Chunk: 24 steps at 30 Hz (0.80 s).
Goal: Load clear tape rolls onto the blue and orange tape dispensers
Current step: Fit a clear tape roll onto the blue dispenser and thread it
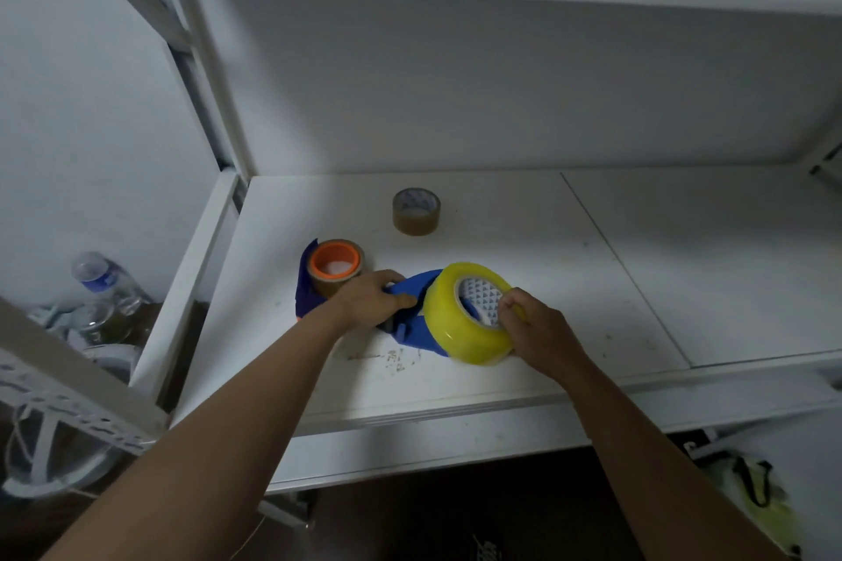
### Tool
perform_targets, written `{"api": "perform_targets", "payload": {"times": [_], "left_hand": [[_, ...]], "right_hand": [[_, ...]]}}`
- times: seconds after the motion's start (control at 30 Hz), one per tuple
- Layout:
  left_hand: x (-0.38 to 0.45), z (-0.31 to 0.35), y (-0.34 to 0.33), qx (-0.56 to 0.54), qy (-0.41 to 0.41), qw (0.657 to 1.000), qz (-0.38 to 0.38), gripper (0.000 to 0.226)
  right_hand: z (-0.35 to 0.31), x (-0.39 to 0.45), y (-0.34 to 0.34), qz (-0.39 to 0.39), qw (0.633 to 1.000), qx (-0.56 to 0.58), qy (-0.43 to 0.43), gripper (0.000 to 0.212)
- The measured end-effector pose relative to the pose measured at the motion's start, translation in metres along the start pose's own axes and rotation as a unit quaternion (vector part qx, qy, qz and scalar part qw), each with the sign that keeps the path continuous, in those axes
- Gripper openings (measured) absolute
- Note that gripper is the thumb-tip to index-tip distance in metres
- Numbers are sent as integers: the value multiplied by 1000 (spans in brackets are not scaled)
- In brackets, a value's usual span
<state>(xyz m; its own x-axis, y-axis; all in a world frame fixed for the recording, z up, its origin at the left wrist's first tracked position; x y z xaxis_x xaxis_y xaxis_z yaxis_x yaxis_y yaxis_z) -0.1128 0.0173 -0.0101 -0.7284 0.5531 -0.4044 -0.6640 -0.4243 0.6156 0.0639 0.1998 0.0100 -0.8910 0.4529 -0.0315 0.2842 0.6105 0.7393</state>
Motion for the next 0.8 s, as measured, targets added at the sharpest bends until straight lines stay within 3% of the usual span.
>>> {"api": "perform_targets", "payload": {"times": [0.17,0.33,0.4,0.5,0.57,0.73,0.8], "left_hand": [[-1,4,-2,65,22,998,14,52],[-7,10,-12,83,20,996,1,67],[-8,13,-12,104,10,994,32,70],[-15,29,-2,58,-68,985,150,58],[-24,44,3,-8,-139,972,188,47],[-38,70,-6,-12,-281,952,119,63],[-42,74,-9,22,-333,934,128,56]], "right_hand": [[10,1,1,30,980,165,-103,19],[12,0,0,58,965,218,-137,18],[11,0,-1,67,959,236,-142,17],[8,-2,1,94,955,244,-142,17],[7,-5,4,117,957,230,-134,18],[0,-8,13,138,961,225,-85,16],[-4,-9,14,135,960,235,-69,14]]}}
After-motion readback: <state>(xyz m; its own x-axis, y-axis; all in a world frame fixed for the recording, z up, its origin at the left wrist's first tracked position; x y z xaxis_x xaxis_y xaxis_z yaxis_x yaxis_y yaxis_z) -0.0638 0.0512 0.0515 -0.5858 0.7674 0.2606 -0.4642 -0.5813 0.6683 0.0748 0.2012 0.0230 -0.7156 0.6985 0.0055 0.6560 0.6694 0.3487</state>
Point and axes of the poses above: each hand's wrist, its own x-axis towards the middle knuckle, its own y-axis out of the back of the hand, z = x × y, the point moved 5 cm from there along x, towards the middle knuckle, and after that the axes turned 7 degrees about y, right-handed, at the moved point
